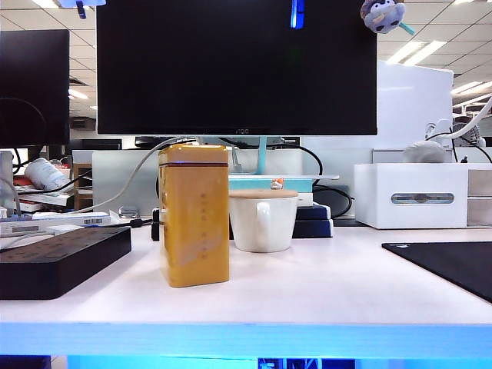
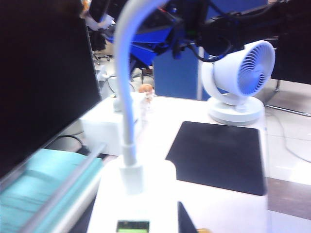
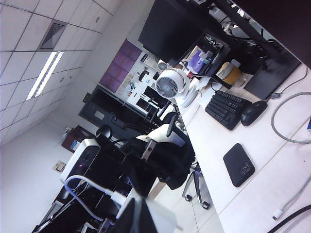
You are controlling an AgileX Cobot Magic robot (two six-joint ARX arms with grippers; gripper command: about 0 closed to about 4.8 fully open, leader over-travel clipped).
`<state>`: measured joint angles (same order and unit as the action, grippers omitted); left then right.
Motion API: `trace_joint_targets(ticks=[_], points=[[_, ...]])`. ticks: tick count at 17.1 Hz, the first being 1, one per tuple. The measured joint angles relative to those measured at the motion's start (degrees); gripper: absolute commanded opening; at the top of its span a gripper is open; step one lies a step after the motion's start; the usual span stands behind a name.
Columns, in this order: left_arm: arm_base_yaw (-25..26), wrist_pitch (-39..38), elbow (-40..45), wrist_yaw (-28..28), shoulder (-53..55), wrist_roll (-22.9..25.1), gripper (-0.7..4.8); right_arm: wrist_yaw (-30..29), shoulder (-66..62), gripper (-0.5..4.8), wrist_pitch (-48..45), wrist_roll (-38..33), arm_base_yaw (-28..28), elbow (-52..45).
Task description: Plug the white charger into the left socket.
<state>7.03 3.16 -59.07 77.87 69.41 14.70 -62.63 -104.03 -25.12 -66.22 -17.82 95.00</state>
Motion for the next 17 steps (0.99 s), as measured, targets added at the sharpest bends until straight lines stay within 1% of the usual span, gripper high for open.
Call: trace_joint_targets(ticks=[1, 2, 3, 4, 6, 7, 8, 10, 11, 13, 14, 15, 16, 17], points=[[-0.04, -4.04, 0.0, -0.04, 0.0, -0.24, 0.84, -0.02, 0.0, -0.08, 0.07, 0.24, -0.04, 0.0], [-0.04, -8.83, 0.0, -6.93, 0.2, 0.42, 0.84, -0.02, 0.0, -0.08, 0.09, 0.28, -0.04, -0.04], [-0.04, -11.78, 0.0, -8.98, 3.58, 8.81, 0.84, -0.04, 0.0, -0.08, 0.11, 1.16, -0.04, -0.13], [-0.04, -12.02, 0.0, -8.98, 4.79, 9.79, 0.84, -0.02, 0.0, -0.08, 0.13, 1.16, -0.04, -0.13], [0.0, -12.94, 0.0, -9.14, 9.66, 13.25, 0.84, -0.04, 0.0, -0.08, 0.13, 1.18, -0.04, -0.13], [0.2, -13.49, 0.0, -9.14, 11.91, 15.93, 0.84, -0.02, 0.0, -0.08, 0.13, 1.31, -0.04, -0.13], [1.53, -13.68, 0.0, -7.82, 17.22, 23.5, 0.84, 0.04, 0.0, -0.08, 0.17, 11.02, -0.5, -0.11], [2.03, -13.31, -0.02, -5.46, 17.18, 24.3, 0.84, 0.02, -0.61, -0.08, 0.5, 22.77, -3.82, 0.0], [2.25, -13.09, -0.04, -3.96, 17.2, 24.3, 0.84, 0.0, -1.44, -0.08, 0.57, 26.32, -5.22, 0.02], [2.36, -12.7, -0.04, -0.22, 17.18, 24.11, 0.84, 0.07, -3.93, -0.08, 4.24, 31.58, -8.04, 0.02], [2.36, -12.55, -0.04, 0.7, 17.18, 22.86, 0.84, 1.2, -5.16, -0.07, 6.32, 32.79, -8.7, 0.0], [2.34, -12.2, -0.04, 0.96, 17.18, 20.41, 0.84, 2.91, -6.67, 0.0, 8.85, 34.71, -9.2, 0.0], [2.34, -12.11, -0.04, 1.05, 17.18, 18.34, 0.84, 3.48, -7.82, 0.3, 10.49, 36.74, -9.31, 0.0], [2.36, -11.96, -0.04, 1.05, 17.18, 16.55, 0.84, 3.56, -8.9, 1.4, 11.63, 38.75, -9.55, 0.0]])
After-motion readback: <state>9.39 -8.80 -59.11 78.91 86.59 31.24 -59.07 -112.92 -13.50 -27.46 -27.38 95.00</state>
